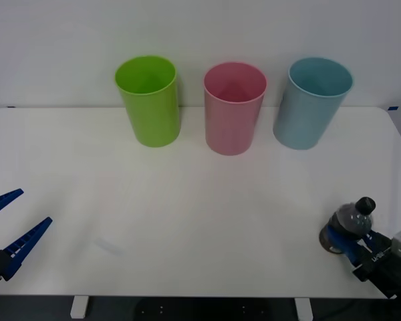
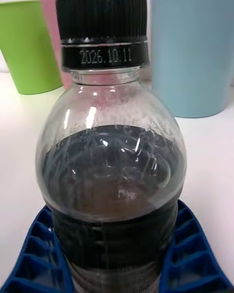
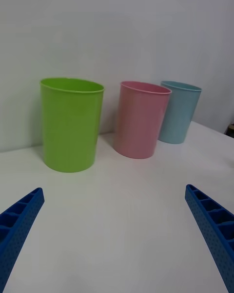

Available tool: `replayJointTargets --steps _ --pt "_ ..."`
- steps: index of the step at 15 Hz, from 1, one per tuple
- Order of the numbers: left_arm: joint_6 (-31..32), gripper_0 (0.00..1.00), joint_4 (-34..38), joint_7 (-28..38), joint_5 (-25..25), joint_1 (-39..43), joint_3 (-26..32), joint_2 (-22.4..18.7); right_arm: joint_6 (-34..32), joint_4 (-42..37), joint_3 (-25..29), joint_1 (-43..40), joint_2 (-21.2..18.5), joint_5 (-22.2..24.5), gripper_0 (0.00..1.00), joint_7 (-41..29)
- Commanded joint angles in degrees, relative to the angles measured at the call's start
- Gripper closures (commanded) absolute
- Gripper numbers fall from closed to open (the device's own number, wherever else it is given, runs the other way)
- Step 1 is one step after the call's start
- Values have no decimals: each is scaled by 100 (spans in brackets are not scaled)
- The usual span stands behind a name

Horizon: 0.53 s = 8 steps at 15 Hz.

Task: Grasp the object on the table and drop it into the matching bin: aluminum can to the light blue bin, PET bottle to the pink bin.

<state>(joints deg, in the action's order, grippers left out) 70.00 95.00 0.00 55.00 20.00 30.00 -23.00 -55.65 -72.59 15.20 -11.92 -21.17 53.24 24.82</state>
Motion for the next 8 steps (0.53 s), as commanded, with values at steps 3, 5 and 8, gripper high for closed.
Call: replayJointTargets --steps 3,5,8 --pt "0 0 0 0 0 0 0 0 -17 -53 27 49 -1 -6 100 -47" --pt "0 0 0 0 0 0 0 0 -8 -220 71 23 -1 -6 100 -117" --pt "0 0 0 0 0 0 0 0 63 -501 115 -47 -10 -6 100 -302"
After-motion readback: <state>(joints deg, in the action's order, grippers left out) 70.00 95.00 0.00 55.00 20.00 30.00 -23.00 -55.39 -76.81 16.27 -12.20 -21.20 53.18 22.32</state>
